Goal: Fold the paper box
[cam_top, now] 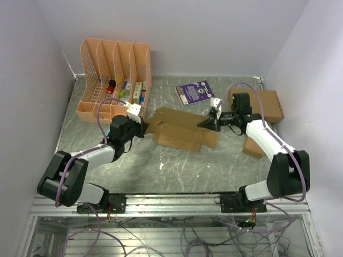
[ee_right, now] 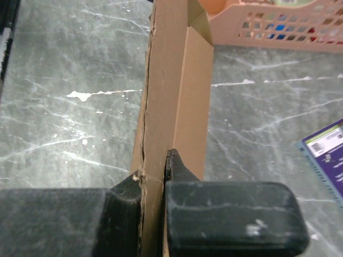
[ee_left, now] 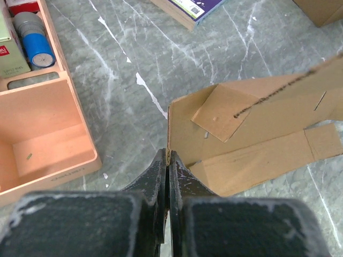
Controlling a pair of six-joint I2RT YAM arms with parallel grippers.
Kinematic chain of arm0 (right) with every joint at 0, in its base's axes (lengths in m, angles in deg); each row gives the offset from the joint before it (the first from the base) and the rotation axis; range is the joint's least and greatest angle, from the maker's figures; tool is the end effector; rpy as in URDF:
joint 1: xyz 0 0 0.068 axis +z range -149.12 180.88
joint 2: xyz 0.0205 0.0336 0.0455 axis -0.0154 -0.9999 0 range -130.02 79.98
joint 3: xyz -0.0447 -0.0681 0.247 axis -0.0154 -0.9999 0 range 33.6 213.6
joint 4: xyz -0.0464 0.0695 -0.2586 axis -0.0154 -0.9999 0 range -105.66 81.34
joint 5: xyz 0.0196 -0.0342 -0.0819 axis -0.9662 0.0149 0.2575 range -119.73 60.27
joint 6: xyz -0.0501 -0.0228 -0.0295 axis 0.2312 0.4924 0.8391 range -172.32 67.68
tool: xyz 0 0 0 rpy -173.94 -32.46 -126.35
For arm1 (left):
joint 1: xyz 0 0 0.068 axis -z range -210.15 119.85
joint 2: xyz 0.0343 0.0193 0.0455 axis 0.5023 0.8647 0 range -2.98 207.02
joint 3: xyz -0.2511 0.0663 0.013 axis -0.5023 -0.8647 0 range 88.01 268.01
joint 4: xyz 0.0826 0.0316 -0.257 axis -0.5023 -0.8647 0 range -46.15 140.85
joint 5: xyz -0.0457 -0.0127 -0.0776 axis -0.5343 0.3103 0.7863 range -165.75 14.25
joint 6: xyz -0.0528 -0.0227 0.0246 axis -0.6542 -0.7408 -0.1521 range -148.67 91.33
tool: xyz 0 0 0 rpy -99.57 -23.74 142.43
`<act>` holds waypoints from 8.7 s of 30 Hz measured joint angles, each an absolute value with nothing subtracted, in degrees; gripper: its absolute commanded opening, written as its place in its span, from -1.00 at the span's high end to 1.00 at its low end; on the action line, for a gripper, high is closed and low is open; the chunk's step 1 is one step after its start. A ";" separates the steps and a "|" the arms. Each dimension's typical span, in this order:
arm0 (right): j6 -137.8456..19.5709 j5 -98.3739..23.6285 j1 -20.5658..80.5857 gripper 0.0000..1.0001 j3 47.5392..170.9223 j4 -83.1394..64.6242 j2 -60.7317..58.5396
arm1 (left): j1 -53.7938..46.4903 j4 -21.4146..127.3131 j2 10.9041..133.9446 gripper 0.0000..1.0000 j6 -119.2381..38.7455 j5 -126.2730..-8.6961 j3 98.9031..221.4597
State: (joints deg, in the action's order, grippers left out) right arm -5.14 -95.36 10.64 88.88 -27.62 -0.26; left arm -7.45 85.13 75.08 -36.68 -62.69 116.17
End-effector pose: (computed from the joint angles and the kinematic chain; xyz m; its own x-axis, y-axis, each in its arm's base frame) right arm 0.2906 0.0940 0.2422 0.0609 -0.2967 -0.9530 -0.9885 0.1145 -0.0988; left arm 0.2678 -0.1237 0.1693 -0.3264 -0.0106 -0.9452 0.5363 0.8213 -0.1944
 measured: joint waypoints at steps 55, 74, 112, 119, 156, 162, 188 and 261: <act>-18.98 -96.01 12.76 1.00 88.27 -27.93 -7.63 | -5.84 90.79 65.92 0.86 -38.10 -63.84 102.56; -10.59 -93.41 13.70 1.00 84.42 -31.82 -1.73 | 8.98 97.13 62.16 0.86 -36.24 -75.76 96.53; -3.44 -89.67 13.64 1.00 79.88 -35.12 4.65 | 18.38 73.63 55.12 0.18 -51.15 -85.53 99.59; -3.51 -89.30 13.64 1.00 79.83 -35.10 4.65 | 18.45 67.82 44.09 -0.21 -52.63 -84.91 99.59; -6.57 -90.94 11.60 1.00 81.56 -34.68 2.97 | -2.10 64.95 67.02 0.04 -46.88 -80.30 116.35; -7.83 -91.07 10.99 1.00 82.68 -34.46 2.60 | -2.19 73.48 68.94 0.27 -44.24 -72.87 114.21; -6.48 -93.46 10.31 1.00 83.94 -37.63 1.18 | -2.21 79.64 69.70 0.21 -44.50 -64.48 108.33; -10.06 -93.35 10.21 1.00 84.38 -35.08 0.22 | 14.32 114.31 88.70 -0.16 -29.49 -81.70 104.92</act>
State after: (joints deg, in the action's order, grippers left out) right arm -10.06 -93.35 10.20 84.38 -35.08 0.22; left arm 14.32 114.31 88.70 -29.49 -81.70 104.92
